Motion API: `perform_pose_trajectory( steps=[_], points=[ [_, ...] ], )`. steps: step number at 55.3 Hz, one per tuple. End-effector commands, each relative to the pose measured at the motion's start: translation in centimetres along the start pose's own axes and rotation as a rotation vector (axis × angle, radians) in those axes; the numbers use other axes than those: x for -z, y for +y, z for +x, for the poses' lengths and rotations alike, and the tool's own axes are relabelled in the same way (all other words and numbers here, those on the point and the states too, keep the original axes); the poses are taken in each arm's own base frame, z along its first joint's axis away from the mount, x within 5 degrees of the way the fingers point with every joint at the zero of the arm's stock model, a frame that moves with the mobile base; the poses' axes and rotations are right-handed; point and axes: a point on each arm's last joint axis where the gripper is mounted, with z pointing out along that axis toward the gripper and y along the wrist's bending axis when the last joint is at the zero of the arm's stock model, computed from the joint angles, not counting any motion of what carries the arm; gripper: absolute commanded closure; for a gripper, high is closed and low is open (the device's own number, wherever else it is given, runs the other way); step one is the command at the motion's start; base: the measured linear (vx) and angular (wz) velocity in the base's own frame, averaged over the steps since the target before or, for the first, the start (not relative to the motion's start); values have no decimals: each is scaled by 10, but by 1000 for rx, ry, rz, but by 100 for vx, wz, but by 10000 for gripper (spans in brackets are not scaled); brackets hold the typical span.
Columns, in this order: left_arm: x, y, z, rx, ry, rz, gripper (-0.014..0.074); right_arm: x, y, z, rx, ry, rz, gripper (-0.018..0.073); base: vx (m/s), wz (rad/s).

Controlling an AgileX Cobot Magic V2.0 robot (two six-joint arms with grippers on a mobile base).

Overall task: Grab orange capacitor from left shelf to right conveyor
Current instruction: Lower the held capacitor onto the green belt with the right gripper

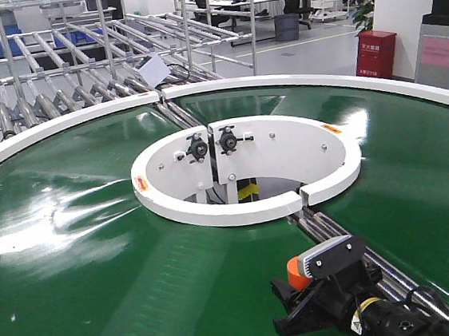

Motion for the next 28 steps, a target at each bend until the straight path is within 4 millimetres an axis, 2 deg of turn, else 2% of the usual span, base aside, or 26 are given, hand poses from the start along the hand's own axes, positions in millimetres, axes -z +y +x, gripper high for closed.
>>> perform_pose_trajectory(
  steps=[1, 13, 28],
  points=[
    [0, 0, 3, 4, -60, 2, 603, -2, -5, -28, 13, -215, 26, 217, 0, 0],
    [0, 0, 3, 4, -60, 2, 603, -16, -1, 0, 22, -230, 8, 217, 0, 0],
    [0, 0, 3, 4, -60, 2, 603, -24, 0, 21, 25, -189, 5, 179, 0, 0]
  ],
)
